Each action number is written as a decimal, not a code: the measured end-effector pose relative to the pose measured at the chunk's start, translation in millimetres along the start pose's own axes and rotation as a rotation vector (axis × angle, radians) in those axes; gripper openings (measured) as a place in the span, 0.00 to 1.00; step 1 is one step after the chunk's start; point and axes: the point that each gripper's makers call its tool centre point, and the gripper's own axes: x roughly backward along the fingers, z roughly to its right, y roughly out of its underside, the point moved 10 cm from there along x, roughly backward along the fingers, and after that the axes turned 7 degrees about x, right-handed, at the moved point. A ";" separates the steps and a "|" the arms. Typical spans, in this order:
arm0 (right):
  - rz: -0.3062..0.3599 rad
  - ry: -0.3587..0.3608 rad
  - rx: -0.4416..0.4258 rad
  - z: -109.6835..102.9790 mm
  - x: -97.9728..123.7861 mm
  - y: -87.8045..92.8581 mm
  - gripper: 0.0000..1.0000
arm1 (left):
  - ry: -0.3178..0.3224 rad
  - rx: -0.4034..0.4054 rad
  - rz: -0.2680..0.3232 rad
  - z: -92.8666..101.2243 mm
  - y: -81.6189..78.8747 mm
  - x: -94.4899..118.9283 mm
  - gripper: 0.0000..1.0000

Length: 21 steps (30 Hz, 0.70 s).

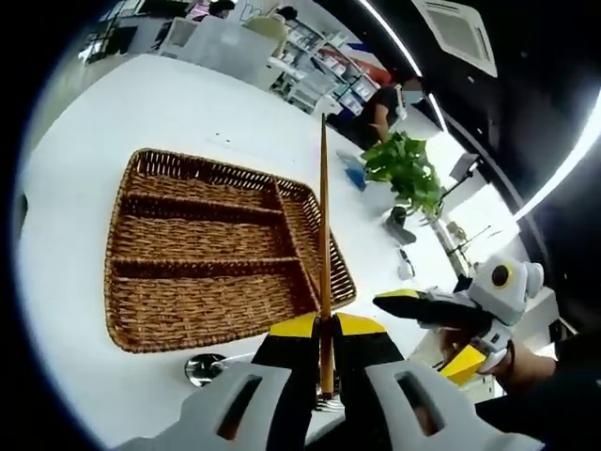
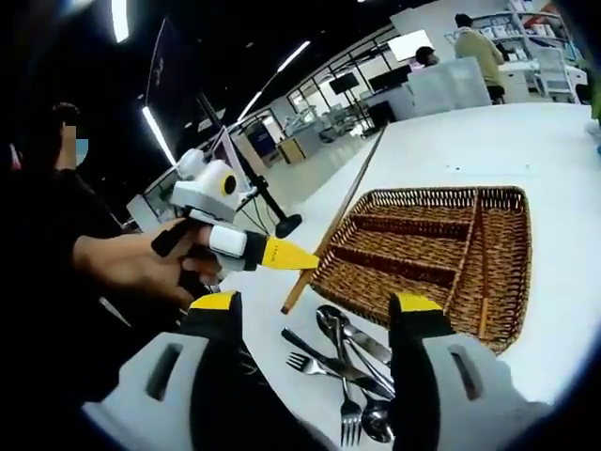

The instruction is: Arrange the knives, forks, and spoons in their matching storage slots by inserting each utensil handle-first until every utensil is classified and aligned in the correct compartment

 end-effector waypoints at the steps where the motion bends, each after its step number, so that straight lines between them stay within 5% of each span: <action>1: 0.007 -0.022 -0.037 -4.5 -4.6 -2.9 0.59 | 0.023 0.009 0.009 7.1 1.5 -0.4 0.05; 5: -0.013 -0.034 -0.013 -12.2 -15.1 -6.4 0.56 | 0.084 0.033 0.033 27.4 7.3 -5.9 0.05; 11: 0.004 -0.030 -0.123 -15.4 -22.6 -6.3 0.46 | 0.179 0.122 0.040 41.0 10.9 -9.3 0.05; 17: -0.046 -0.031 -0.142 -16.5 -21.8 -3.7 0.19 | 0.210 0.156 0.047 43.2 12.6 -6.3 0.05; 21: -0.078 -0.024 -0.117 -20.5 -21.0 -4.9 0.16 | 0.212 0.161 0.049 44.2 14.4 -3.5 0.05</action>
